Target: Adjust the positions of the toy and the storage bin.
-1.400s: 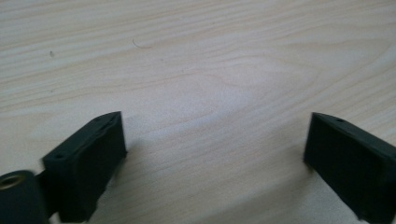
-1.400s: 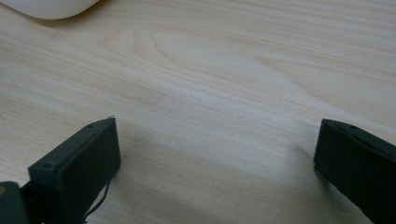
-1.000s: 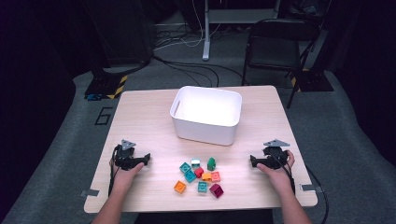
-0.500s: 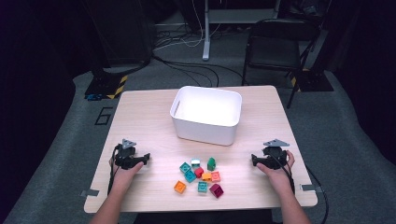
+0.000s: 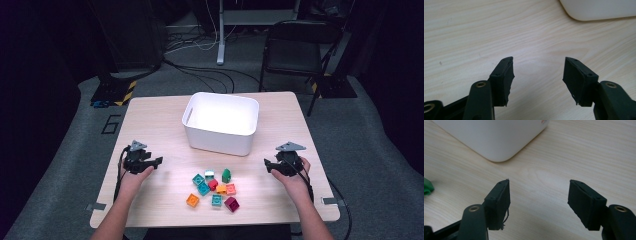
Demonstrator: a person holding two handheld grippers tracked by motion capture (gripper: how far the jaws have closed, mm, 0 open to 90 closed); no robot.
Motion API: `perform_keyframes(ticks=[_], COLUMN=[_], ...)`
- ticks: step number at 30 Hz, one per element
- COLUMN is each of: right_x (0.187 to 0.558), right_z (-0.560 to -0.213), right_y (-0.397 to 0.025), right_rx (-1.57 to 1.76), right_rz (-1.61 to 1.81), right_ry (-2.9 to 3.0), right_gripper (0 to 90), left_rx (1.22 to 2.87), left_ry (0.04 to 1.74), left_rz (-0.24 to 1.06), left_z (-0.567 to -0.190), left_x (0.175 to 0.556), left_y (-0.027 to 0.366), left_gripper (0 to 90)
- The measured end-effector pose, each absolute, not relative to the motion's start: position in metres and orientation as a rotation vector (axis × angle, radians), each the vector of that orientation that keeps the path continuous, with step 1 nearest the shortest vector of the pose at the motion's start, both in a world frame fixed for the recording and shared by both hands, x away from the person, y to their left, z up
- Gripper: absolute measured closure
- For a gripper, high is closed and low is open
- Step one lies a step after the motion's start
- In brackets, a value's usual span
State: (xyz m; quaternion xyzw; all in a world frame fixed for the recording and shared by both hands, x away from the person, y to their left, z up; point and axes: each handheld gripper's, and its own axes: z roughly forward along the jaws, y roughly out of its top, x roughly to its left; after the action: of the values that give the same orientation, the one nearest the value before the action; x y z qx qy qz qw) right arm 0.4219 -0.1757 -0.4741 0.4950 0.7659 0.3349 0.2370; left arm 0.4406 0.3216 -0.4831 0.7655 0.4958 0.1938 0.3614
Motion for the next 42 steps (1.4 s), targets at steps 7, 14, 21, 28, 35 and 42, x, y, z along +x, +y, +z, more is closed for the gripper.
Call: perform_keyframes(ticks=[7,14,21,28,35,42], right_x=[0.436,0.444,0.451,0.448,0.443,0.440], right_z=[-0.448,-0.426,-0.413,-0.407,-0.401,-0.397], right_y=[-0.166,-0.157,-0.159,-0.154,-0.153,-0.149], right_rx=[1.352,1.326,1.343,1.315,1.299,1.265], right_rz=[0.977,1.009,1.064,1.086,1.103,1.101], right_ry=[2.119,2.100,2.090,2.111,2.114,2.122], right_gripper=[39.0,39.8,39.7,39.2,38.6,38.1], left_rx=[1.957,1.934,1.949,1.940,1.940,1.942], left_ry=[1.244,1.213,1.164,1.136,1.128,1.134], left_rz=[0.486,0.411,0.414,0.447,0.427,0.433], left_z=[-0.462,-0.438,-0.418,-0.398,-0.388,-0.379], left_x=[0.449,0.461,0.474,0.488,0.501,0.514], left_y=[0.311,0.301,0.290,0.277,0.267,0.256], left_gripper=[43.8,47.7,48.0,46.6,45.9,44.4])
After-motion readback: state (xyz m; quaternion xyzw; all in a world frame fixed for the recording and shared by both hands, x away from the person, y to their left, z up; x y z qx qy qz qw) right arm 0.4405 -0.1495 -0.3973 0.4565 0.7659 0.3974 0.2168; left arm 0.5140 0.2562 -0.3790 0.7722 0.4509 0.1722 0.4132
